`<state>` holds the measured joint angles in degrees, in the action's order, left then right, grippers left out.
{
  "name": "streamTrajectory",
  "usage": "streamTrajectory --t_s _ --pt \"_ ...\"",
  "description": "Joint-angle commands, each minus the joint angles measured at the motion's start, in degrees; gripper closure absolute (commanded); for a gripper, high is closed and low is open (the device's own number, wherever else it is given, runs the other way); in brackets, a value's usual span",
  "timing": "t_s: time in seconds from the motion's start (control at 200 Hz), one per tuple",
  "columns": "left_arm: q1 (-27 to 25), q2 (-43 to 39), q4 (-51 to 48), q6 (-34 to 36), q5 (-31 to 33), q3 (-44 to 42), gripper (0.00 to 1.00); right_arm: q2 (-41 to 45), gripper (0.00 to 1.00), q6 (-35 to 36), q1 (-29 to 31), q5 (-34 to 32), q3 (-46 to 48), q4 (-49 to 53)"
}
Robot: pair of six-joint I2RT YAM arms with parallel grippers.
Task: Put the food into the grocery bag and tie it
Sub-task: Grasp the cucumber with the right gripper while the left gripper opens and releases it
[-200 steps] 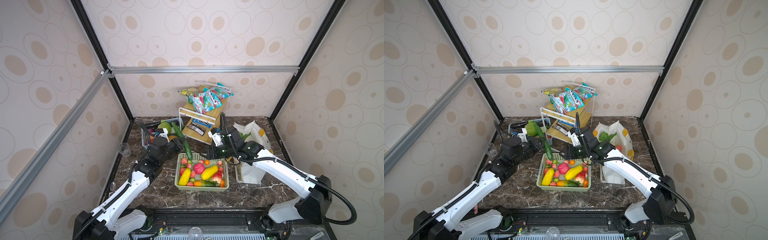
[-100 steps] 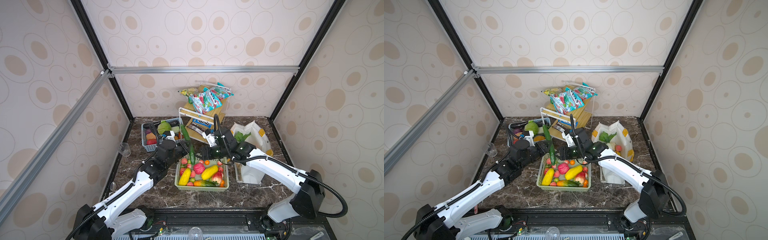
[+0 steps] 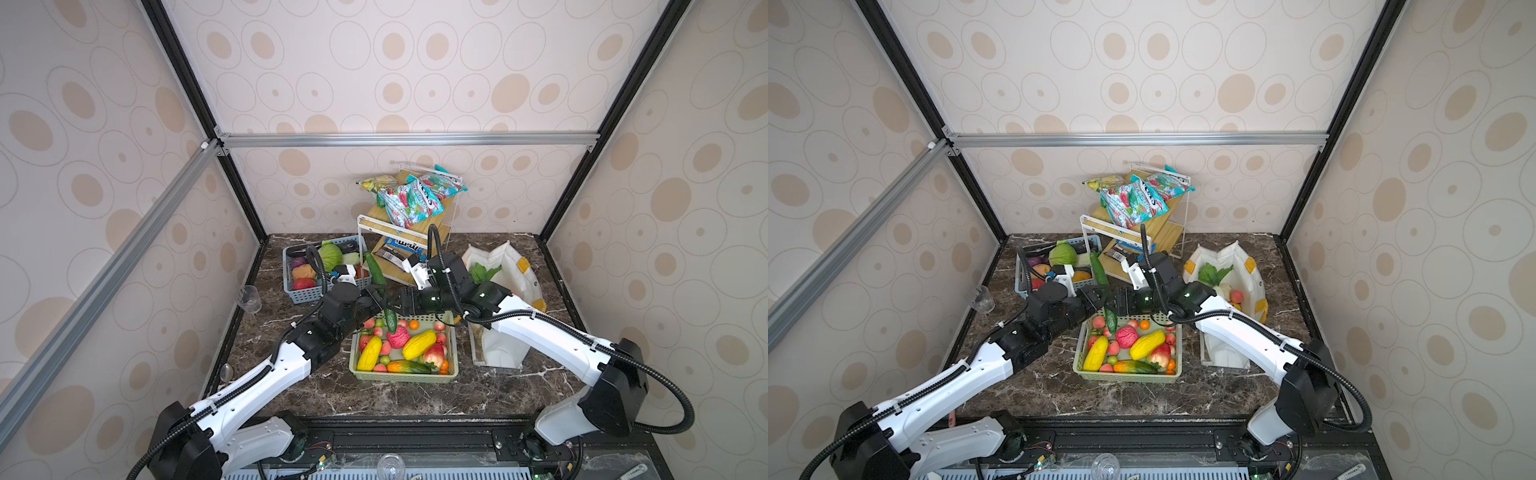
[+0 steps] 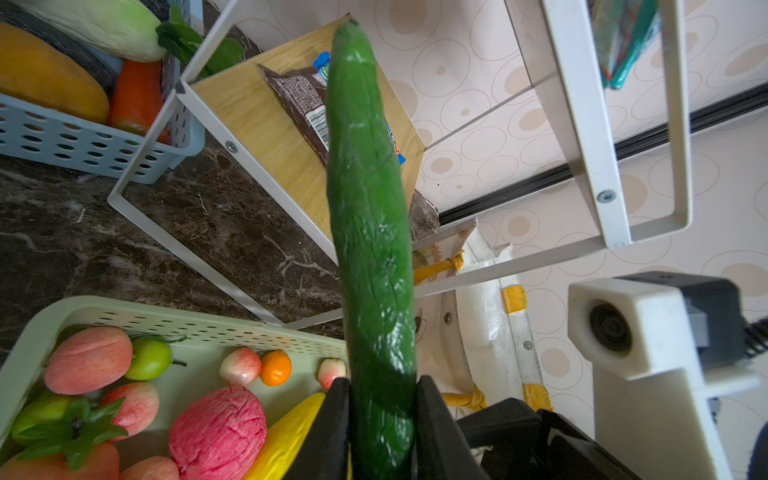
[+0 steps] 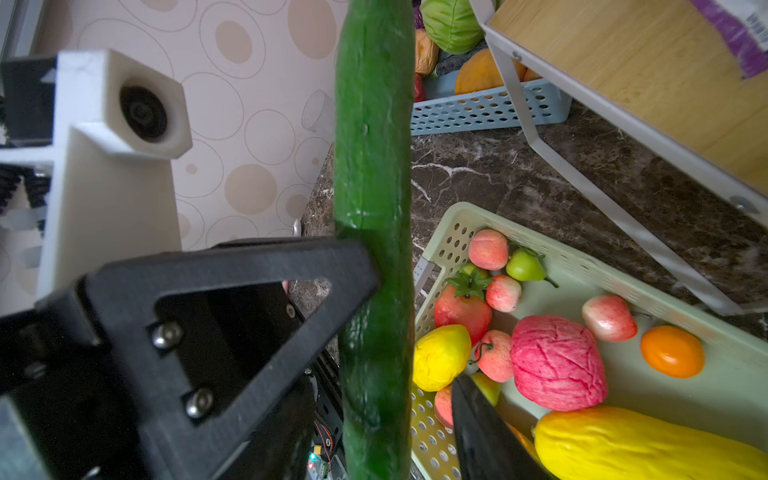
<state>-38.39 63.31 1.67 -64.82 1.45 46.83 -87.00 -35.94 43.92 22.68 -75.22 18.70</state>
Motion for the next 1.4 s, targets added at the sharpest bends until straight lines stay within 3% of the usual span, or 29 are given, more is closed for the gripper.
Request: streamTrajectory --t_s 0.0,0.18,0.325,0.575,0.76,0.965,1.395 --pt "-0.81 0.10 0.90 -1.10 1.01 0.79 0.73 -2.41 0.45 -0.64 0.75 0.94 -1.77 -1.10" --pt "-0.93 0.37 0.95 -1.28 0.78 0.85 0.73 -4.66 0.51 -0.52 0.79 0.77 -3.14 -1.04" --pt "-0.93 0.68 0.45 -1.19 1.08 1.08 0.72 -4.57 0.63 -0.75 0.73 -0.40 -3.18 -0.81" --pt "-0.94 1.02 -2.88 0.21 3.44 2.19 0.56 -4.12 0.73 3.14 0.74 -1.29 -3.72 4.65" --pt "-0.49 1.56 -7.48 2.14 4.77 3.91 0.47 -3.82 0.74 8.03 0.72 -0.11 -4.66 9.41" --pt "4.46 1.96 -12.57 6.93 3.11 6.40 0.40 -2.59 0.74 13.60 0.70 1.34 -6.03 14.97" --pt "12.30 2.26 -15.72 11.67 0.36 6.71 0.38 2.04 0.77 23.74 -1.78 6.57 -3.29 20.42"
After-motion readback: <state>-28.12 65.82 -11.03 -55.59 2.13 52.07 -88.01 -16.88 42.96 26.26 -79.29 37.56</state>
